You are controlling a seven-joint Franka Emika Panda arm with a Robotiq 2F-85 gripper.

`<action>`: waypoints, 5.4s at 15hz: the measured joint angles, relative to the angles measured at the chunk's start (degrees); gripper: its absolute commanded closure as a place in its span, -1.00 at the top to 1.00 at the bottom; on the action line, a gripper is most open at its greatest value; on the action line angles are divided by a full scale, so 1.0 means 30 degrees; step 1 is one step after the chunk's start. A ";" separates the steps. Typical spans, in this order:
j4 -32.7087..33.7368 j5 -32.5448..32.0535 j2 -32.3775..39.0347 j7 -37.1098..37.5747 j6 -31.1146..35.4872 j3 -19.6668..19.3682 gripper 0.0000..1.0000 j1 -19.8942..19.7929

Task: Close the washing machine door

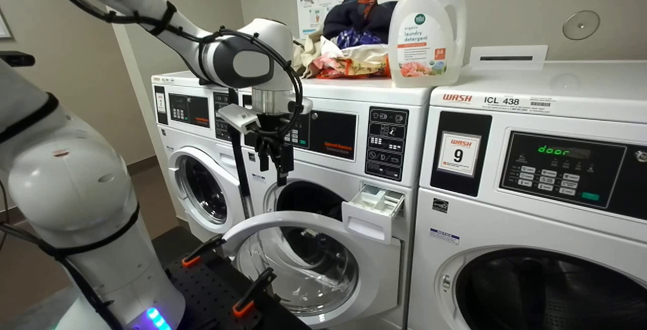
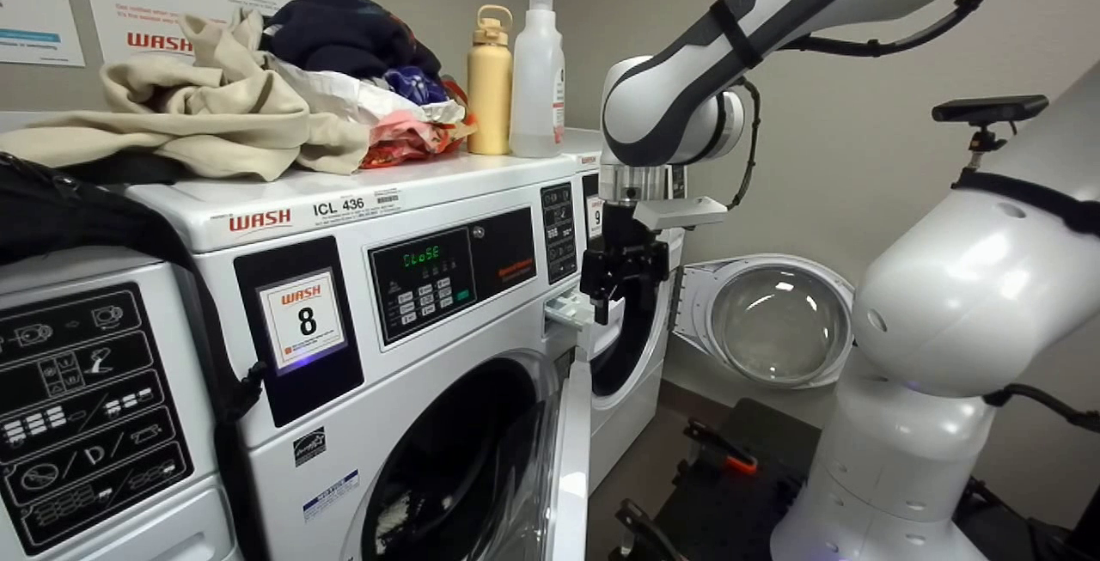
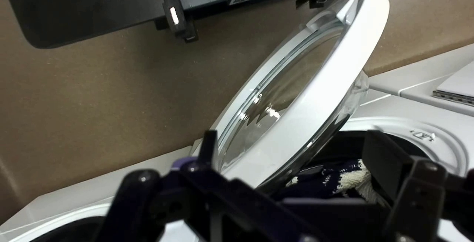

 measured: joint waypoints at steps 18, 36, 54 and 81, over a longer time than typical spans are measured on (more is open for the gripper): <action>0.0021 0.3271 0.9266 -0.1920 0.2858 -0.1077 1.00 0.0010; 0.5354 1.4283 1.9498 -0.8974 1.2277 0.6399 1.00 0.0777; 0.9227 1.0111 2.4432 -0.5156 1.9807 0.5384 1.00 0.3832; 0.6348 0.3828 0.2593 0.2073 0.0269 0.3844 1.00 0.3676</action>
